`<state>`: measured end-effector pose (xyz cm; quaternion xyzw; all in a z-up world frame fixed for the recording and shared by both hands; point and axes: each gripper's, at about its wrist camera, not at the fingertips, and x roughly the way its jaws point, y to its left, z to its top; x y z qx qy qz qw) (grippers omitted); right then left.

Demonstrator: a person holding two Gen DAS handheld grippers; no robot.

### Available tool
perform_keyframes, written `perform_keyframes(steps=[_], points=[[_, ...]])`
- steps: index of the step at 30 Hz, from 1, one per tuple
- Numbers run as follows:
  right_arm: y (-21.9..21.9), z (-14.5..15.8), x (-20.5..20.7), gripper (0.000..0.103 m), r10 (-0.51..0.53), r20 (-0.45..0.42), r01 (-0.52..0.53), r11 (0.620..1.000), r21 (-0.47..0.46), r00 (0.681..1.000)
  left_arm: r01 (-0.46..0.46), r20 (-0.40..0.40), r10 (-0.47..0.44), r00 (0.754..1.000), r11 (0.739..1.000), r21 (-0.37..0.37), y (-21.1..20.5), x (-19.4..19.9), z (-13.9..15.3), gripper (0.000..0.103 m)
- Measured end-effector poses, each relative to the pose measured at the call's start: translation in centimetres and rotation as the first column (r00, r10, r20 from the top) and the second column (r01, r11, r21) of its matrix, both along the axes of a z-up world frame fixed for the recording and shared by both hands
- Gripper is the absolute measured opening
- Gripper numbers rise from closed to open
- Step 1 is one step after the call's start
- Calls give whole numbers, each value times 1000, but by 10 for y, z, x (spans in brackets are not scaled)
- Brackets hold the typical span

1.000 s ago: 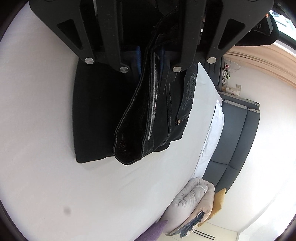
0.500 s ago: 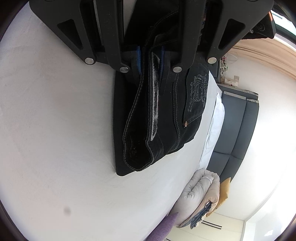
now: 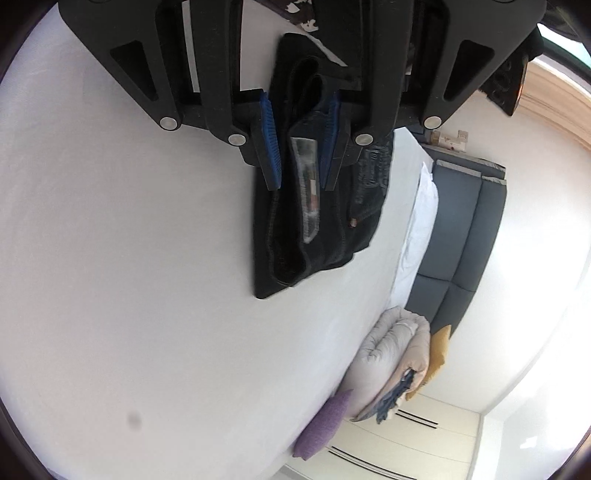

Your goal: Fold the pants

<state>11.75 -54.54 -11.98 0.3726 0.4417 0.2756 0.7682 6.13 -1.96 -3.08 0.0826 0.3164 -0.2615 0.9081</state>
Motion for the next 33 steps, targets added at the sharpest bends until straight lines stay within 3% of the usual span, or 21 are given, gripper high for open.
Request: perform_keyframes(steps=[2,3,5,7,9,12,16,19,25,28,33], points=[[15,12,4,17,55,32,-55,998,5,998,-47,-38,45,998,997,-57,23,33,7,35],[25,14,6,17,83,37,-83,997,-1,996,-67,-58,62,996,995,-78,32,51,8,33],[44,11,13,17,127,26,-127,992,-12,992,-110,-122,98,988,989,-94,48,88,2,19],[54,-6,20,16,128,-33,-129,991,-25,991,-125,-189,111,976,990,-67,54,117,-12,13],[57,-32,24,0,114,-105,-120,992,-48,988,-135,-236,133,963,991,10,56,137,-32,5],[45,-50,18,0,106,-99,-102,994,44,989,-140,-257,140,956,990,20,59,130,-48,3],[47,-49,14,0,107,-76,-107,994,8,991,-161,-219,168,961,986,51,57,101,-49,2],[48,-48,15,0,103,-66,-103,995,1,992,-182,-225,182,957,983,20,64,81,-49,2],[54,-47,12,0,88,-55,-89,996,-14,995,-200,-182,203,962,979,39,62,39,-54,2],[58,-36,-4,0,93,-62,-95,995,-41,994,-219,-172,223,959,975,41,65,21,-57,2],[52,-25,-42,0,113,-35,-114,992,-58,993,-216,-169,226,959,974,74,63,24,-65,2]])
